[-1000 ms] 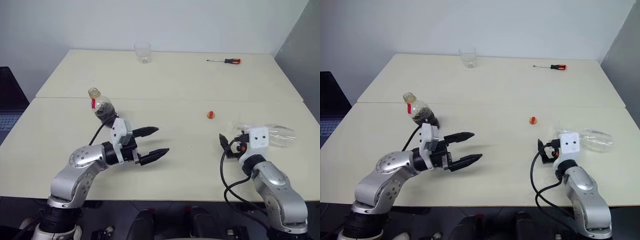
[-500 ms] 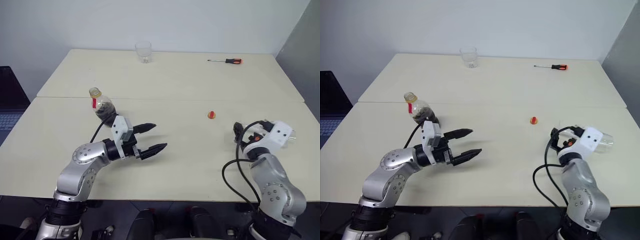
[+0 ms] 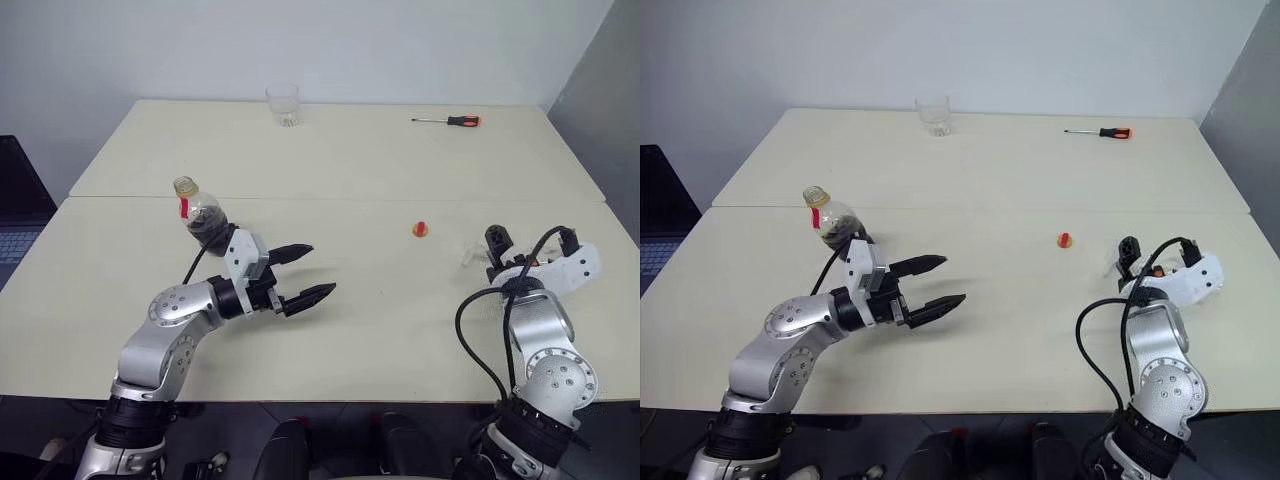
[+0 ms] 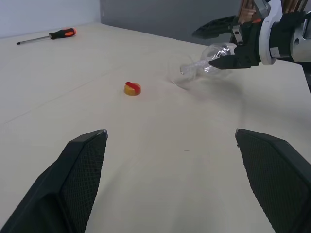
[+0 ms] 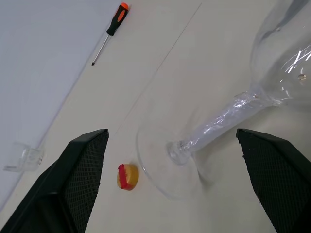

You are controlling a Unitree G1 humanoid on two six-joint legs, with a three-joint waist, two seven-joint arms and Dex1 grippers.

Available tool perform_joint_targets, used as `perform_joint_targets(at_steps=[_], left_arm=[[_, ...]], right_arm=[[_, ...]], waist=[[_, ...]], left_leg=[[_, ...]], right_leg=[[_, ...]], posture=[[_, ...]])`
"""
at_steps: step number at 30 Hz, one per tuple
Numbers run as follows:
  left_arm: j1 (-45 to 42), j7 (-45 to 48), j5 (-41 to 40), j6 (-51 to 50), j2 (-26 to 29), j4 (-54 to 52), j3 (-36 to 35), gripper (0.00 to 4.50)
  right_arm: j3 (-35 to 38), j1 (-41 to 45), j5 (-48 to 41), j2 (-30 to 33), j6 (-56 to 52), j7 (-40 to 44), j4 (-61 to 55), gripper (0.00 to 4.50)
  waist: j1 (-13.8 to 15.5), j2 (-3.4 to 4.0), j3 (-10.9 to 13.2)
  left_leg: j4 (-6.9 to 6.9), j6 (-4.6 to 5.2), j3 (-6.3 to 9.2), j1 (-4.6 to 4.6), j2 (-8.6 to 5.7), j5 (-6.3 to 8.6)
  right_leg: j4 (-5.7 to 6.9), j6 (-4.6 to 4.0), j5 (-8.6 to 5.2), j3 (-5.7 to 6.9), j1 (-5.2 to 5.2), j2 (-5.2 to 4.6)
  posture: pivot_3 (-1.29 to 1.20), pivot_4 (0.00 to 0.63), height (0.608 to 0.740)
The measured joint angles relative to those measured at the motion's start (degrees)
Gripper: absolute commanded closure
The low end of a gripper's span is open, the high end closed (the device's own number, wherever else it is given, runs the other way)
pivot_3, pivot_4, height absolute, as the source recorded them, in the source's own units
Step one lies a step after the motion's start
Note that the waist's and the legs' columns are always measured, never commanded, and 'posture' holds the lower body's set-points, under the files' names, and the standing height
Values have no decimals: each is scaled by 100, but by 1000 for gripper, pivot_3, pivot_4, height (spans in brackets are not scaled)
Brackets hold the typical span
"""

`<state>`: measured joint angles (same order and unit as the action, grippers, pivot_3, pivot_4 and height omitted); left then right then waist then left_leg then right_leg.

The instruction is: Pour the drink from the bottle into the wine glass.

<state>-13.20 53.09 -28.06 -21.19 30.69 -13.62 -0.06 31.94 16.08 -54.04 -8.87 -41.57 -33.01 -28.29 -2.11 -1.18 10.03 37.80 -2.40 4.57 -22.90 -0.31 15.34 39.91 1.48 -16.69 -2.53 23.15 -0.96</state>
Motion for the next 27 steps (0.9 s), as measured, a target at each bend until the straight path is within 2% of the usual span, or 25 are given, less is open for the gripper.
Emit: perform_joint_targets(at_steps=[6, 11, 16, 22, 27], left_arm=[[-9, -43, -11, -118, 57, -111, -20, 15], [-12, -59, -23, -229, 65, -190, -20, 15], [-121, -39, -31, -264, 71, -190, -20, 15], [-193, 11, -32, -328, 71, -188, -20, 15], [-213, 41, -30, -324, 116, -143, -22, 15]], right_arm=[[-1, -32, -898, 0, 384, -150, 240, 0], [11, -54, -1416, 2, 648, 203, 584, 0], [102, -93, -1617, 7, 884, 549, 997, 0], [135, -160, -1688, 54, 980, 593, 1178, 0], [-97, -1019, -1927, 338, 1106, 670, 938, 0]], waist=[[-14, 1, 0], [-17, 2, 0], [-16, 5, 2], [-17, 10, 5], [26, 6, -8]], left_leg=[[0, 0, 0, 0, 0, 0], [0, 1, 0, 0, 1, 0], [0, 1, -2, 0, 1, 0], [0, 1, -1, 0, 2, 0], [-2, 1, 4, 2, 6, 1]], right_leg=[[0, 0, 0, 0, 0, 0], [-1, 0, 0, 1, -1, 7], [-1, 0, 0, -2, -1, 22], [-1, 0, 0, -2, -1, 25], [-8, 0, -6, 0, -11, 17]], posture=[[0, 150, 740], [0, 150, 740], [0, 150, 740], [0, 150, 740], [0, 150, 740]])
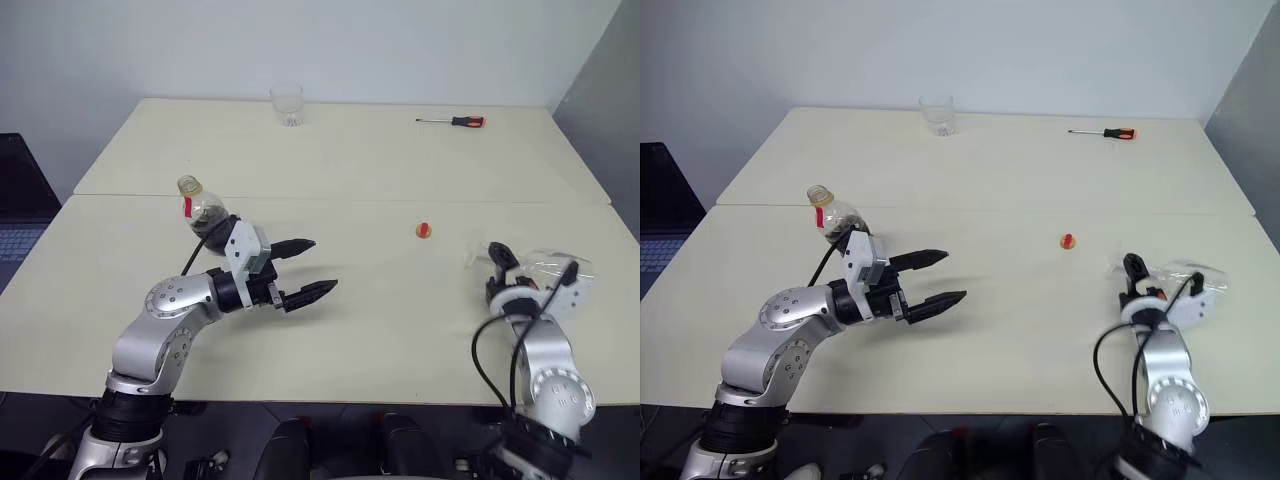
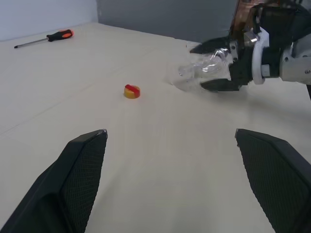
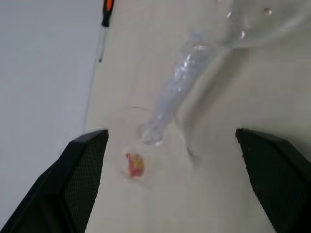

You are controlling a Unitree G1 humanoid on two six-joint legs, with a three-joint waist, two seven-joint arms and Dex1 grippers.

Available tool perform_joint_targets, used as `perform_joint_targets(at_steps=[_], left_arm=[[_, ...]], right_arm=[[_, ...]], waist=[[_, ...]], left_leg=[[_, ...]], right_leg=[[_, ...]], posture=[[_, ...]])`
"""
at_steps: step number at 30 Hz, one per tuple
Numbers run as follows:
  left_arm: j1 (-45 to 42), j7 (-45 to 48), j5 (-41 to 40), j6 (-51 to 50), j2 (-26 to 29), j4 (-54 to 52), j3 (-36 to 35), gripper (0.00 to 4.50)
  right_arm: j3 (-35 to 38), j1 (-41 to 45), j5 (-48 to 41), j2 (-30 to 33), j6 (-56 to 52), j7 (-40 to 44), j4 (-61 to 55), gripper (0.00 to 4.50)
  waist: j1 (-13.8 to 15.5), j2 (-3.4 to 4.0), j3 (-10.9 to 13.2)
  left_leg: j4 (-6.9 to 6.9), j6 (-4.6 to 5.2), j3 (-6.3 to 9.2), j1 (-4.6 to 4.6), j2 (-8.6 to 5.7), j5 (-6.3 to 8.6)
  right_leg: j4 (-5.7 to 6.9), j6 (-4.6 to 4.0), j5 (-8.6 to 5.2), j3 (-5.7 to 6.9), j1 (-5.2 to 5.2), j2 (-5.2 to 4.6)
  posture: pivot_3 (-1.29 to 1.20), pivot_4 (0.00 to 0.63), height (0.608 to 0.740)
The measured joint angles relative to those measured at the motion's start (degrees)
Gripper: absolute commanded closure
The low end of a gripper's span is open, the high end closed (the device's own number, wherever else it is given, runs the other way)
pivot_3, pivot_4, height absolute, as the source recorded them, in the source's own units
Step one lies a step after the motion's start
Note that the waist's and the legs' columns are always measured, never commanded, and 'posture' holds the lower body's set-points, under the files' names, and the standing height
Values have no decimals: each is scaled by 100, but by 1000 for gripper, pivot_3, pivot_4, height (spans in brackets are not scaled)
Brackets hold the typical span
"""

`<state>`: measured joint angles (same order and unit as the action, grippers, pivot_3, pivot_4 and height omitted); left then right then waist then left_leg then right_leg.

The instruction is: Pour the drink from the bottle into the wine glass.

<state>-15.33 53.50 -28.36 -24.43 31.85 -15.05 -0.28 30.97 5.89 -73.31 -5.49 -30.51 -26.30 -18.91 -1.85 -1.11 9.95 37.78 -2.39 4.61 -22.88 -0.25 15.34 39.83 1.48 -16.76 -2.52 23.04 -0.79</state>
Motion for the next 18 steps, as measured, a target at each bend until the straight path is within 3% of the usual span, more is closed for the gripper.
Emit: perform_joint_targets(at_steps=[7, 10, 18], left_arm=[[1, 67, 0, 53, -1, 8, 1, 15], [3, 87, 0, 91, 3, 8, -2, 15], [125, 81, 0, 109, 39, 7, -14, 15]], right_arm=[[-327, -16, -7, 28, 509, 8, 282, 0], [-462, 41, -14, 40, 663, 43, 420, 0], [-463, 739, 1, -31, 1101, 143, 1143, 0]], waist=[[-7, -20, -17], [-19, -59, -45], [-107, -59, -46]], left_leg=[[-51, 3, -3, 116, 17, 2], [-79, 3, -4, 140, 23, 2], [-84, 2, -9, 144, 48, 2]], right_leg=[[-83, -2, -2, 3, -128, 32], [-87, -4, -3, -3, -133, 32], [-86, -13, -3, -7, -130, 34]], posture=[[0, 150, 740], [0, 150, 740], [0, 150, 740]])
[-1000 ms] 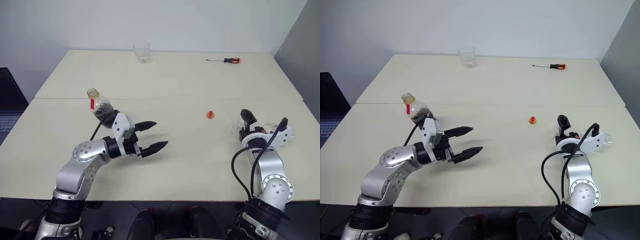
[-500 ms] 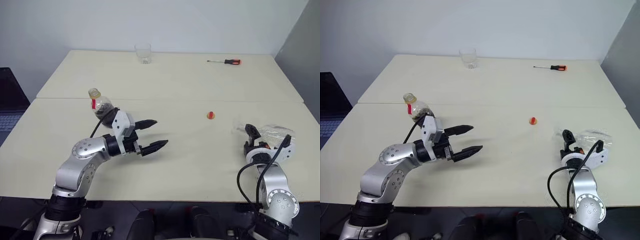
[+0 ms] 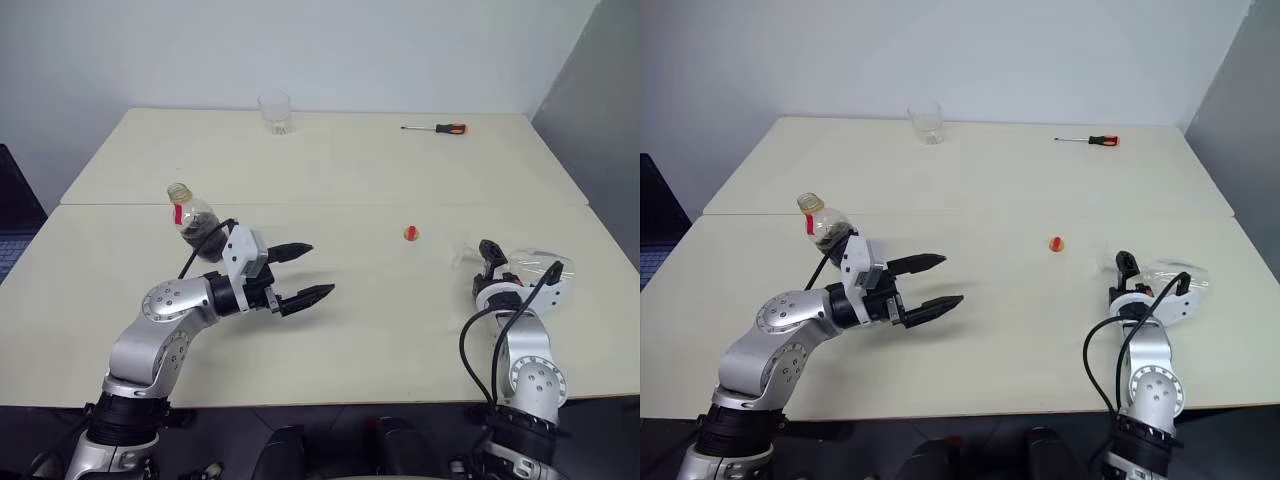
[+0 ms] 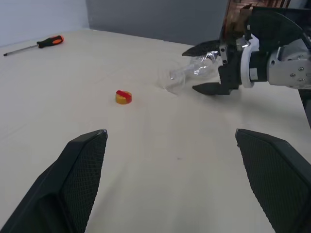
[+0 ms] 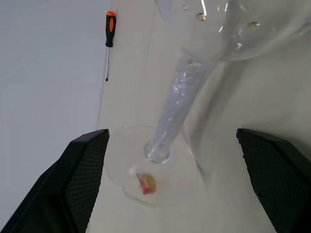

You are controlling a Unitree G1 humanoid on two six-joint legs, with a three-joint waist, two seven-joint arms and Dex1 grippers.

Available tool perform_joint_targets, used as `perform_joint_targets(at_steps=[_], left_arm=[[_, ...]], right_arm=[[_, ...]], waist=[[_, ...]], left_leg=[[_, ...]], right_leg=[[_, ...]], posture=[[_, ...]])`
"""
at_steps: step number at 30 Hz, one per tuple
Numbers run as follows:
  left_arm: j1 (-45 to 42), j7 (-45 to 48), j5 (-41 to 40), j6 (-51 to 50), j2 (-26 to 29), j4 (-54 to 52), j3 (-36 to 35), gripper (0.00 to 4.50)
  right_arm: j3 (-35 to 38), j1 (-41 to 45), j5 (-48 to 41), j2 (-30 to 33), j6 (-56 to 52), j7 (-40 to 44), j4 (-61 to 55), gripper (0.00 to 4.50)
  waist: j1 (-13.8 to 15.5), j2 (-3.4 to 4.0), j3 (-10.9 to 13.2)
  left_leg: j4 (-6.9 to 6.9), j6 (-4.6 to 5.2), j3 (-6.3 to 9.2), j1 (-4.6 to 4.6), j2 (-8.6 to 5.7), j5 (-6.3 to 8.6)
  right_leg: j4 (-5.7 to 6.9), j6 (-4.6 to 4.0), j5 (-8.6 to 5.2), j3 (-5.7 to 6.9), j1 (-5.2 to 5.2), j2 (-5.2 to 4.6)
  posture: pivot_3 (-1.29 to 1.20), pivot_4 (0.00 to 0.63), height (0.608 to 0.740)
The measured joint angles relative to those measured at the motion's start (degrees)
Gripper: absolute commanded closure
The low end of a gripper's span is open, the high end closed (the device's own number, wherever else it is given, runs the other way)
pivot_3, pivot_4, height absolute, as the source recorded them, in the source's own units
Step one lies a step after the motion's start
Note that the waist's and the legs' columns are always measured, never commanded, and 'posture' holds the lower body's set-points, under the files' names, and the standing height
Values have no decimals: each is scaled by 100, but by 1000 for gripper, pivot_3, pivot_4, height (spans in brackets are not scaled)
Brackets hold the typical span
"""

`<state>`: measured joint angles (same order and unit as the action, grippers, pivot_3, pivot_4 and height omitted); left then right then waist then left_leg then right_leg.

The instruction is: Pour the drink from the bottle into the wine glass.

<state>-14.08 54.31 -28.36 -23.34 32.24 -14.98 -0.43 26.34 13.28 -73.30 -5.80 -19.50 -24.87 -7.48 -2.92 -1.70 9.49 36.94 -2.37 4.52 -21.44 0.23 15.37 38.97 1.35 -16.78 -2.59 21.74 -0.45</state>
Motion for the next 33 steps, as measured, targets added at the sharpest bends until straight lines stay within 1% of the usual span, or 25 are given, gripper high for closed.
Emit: perform_joint_targets(at_steps=[7, 17, 21, 29, 32, 33], left_arm=[[-1, -5, 4, 17, 1, 0, 0, 15], [-6, 7, 17, 30, 6, 11, -3, 15], [-5, 21, 20, 66, 11, 50, -4, 15], [18, 22, 22, 146, 29, 115, -5, 15], [23, 16, 22, 146, 30, 115, -5, 0], [23, 14, 22, 146, 30, 115, -5, 0]], right_arm=[[184, 596, 169, -88, 282, 244, 683, 0], [414, 1402, 692, -41, 889, 663, 1744, 0], [506, 1566, 791, -76, 1043, 765, 1979, 0], [557, 1597, 912, -116, 1071, 819, 2013, 0], [573, 1576, 919, -116, 1068, 828, 2025, 581], [587, 1550, 920, -117, 1068, 835, 2042, 924]], waist=[[-47, 0, 0], [-36, -1, -1], [-35, -2, -2], [-30, -3, -4], [-27, -1, -3], [-26, 2, -1]], left_leg=[[-2, -1, -10, 6, 25, 1], [-2, -1, -11, 8, 25, 1], [-2, -1, -10, 8, 25, 1], [-2, -1, -7, 7, 26, 1], [-2, -1, -7, 7, 25, 1], [-3, -1, -7, 6, 25, 1]], right_leg=[[-2, -15, 8, -4, 0, 28], [-2, -16, 9, -4, -2, 30], [-2, -17, 9, -4, -2, 29], [-2, -17, 9, -5, -2, 27], [-3, -17, 8, -5, -3, 27], [-3, -17, 8, -6, -2, 27]], posture=[[0, 150, 740], [0, 150, 740], [0, 150, 740], [0, 150, 740], [0, 150, 740], [0, 150, 740]])
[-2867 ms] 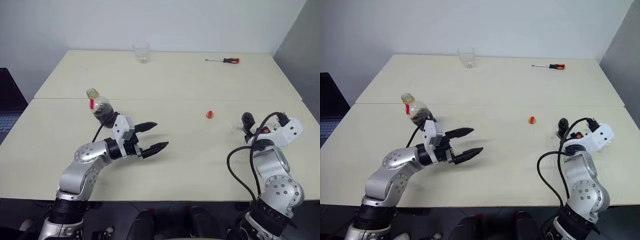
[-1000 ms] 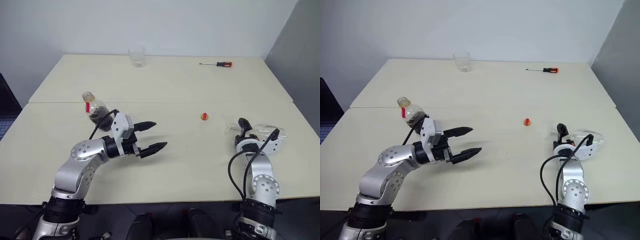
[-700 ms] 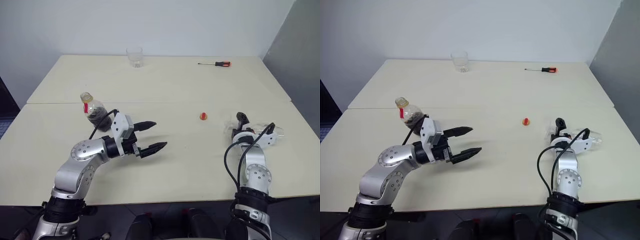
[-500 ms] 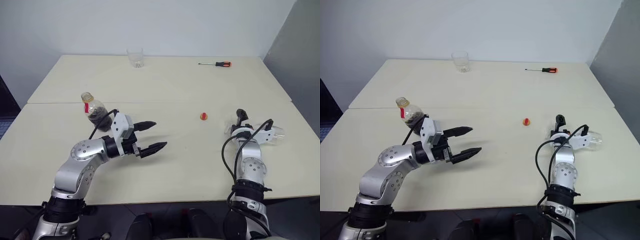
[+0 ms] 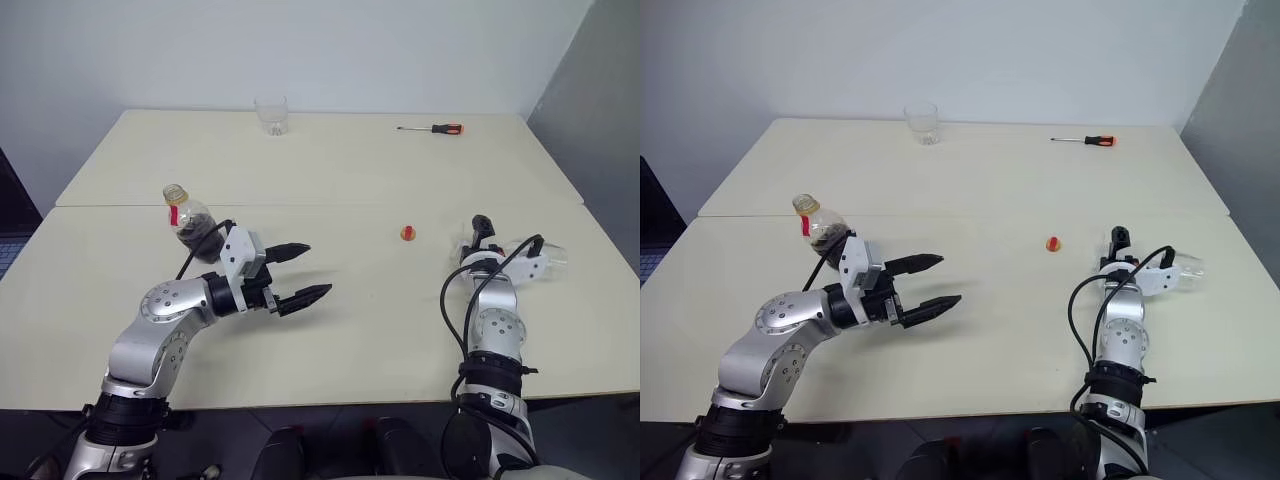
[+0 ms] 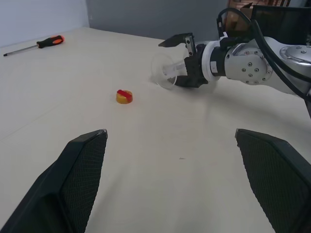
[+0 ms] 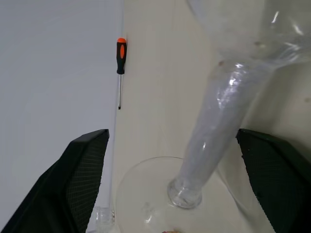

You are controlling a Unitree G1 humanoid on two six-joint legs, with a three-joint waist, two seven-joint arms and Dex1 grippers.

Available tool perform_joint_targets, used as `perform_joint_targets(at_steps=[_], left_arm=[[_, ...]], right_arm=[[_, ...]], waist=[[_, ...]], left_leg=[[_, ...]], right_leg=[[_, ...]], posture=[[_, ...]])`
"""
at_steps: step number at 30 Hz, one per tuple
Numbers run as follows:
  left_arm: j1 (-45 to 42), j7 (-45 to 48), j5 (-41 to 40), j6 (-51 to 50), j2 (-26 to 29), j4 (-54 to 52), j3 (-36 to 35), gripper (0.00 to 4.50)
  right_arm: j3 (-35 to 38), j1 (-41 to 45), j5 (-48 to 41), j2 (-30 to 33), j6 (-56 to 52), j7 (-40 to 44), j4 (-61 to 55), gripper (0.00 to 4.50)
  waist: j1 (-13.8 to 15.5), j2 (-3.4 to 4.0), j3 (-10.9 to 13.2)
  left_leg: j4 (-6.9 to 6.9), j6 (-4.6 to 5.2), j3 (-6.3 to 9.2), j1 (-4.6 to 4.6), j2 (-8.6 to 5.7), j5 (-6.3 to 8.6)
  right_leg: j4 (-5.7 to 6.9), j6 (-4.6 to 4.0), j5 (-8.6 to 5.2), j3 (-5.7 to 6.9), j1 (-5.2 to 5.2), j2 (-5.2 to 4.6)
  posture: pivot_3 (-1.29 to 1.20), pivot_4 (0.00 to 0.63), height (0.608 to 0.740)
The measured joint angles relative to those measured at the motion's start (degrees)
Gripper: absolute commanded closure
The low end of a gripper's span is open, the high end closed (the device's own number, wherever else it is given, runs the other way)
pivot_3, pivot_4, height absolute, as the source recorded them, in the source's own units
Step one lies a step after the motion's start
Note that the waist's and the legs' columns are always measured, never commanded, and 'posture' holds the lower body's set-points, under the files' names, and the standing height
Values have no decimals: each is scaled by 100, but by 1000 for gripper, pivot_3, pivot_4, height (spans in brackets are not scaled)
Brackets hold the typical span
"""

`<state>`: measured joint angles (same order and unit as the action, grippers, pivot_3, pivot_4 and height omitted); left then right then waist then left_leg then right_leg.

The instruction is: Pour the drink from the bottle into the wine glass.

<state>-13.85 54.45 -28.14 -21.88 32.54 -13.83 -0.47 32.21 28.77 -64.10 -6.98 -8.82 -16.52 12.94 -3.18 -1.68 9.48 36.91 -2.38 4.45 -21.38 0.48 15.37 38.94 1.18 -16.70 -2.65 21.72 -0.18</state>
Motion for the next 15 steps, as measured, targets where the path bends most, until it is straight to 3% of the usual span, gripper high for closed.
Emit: perform_joint_targets(at_steps=[9, 11, 15], left_arm=[[-2, 14, 15, 108, 0, 89, 0, 0], [0, 18, 17, 116, 0, 100, 0, 0], [2, 18, 18, 129, 0, 105, 0, 0]], right_arm=[[43, 94, 5, -7, 6, 25, 121, 4069], [31, 96, 40, -9, 1, 36, 128, 4359], [38, 99, 43, -9, 3, 47, 121, 4359]], waist=[[-4, 1, -1], [-3, 2, -1], [-2, 1, -2]], left_leg=[[-5, 0, 1, 4, 5, 0], [-5, 0, 1, 2, 5, 0], [-6, 0, 3, 3, 5, 0]], right_leg=[[-2, -3, -1, -1, -1, 1], [-2, -4, -2, 0, -2, 2], [-3, -6, -3, -1, -2, 1]], posture=[[0, 150, 740], [0, 150, 740], [0, 150, 740]])
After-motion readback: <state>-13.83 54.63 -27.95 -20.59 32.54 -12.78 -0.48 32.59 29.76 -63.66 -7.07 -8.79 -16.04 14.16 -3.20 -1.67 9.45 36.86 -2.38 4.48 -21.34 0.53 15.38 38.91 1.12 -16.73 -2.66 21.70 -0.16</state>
